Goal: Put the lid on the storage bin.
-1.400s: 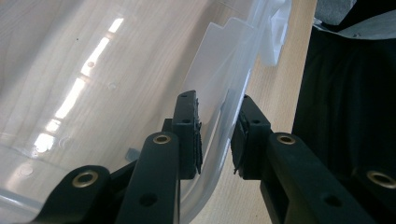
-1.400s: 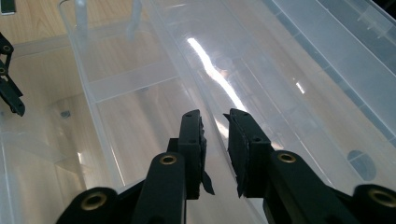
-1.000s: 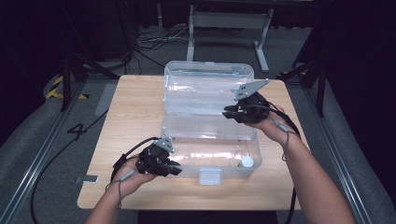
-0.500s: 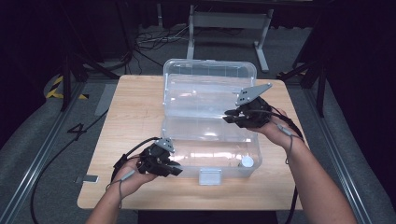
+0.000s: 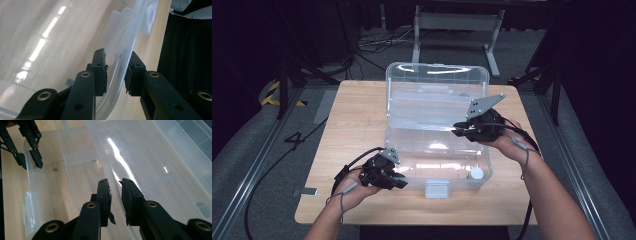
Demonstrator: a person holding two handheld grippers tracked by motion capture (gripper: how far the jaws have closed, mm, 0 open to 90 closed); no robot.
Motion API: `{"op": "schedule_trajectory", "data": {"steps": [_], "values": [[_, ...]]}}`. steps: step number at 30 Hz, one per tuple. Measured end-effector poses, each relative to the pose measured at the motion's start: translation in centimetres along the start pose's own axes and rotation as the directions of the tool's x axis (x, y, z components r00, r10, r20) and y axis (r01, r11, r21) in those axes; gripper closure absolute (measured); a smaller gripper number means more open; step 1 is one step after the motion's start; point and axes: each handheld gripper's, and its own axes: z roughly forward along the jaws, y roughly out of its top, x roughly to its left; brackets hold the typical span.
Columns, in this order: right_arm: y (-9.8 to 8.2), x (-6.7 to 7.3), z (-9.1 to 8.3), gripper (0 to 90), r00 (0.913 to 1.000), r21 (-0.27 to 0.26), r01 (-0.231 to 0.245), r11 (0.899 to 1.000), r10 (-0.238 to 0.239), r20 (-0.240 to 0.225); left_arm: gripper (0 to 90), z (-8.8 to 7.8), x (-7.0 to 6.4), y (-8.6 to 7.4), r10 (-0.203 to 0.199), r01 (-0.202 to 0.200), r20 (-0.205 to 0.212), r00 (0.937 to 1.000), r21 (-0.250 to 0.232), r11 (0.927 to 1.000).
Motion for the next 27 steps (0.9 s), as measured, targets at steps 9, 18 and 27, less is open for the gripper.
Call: {"op": "schedule_trajectory", "data": {"steps": [9,18,27], "values": [[-0.3,0.8,-0.2,76.8,0.9999,-0.001,0.010,1.000,-0.010,-0.005,72.7,0.0,0.0,0.0,-0.004,0.004,-0.002,1.0000,0.005,1.0000],[-0.6,1.5,-0.4,76.6,0.9999,-0.002,0.010,1.000,-0.010,-0.012,72.4,0.0,0.0,0.0,-0.005,0.005,-0.002,1.0000,0.005,1.0000],[-0.9,2.0,-0.4,76.6,0.9998,-0.005,0.018,1.000,-0.018,-0.011,72.4,0.0,0.0,0.0,-0.004,0.004,-0.002,1.0000,0.006,1.0000]]}}
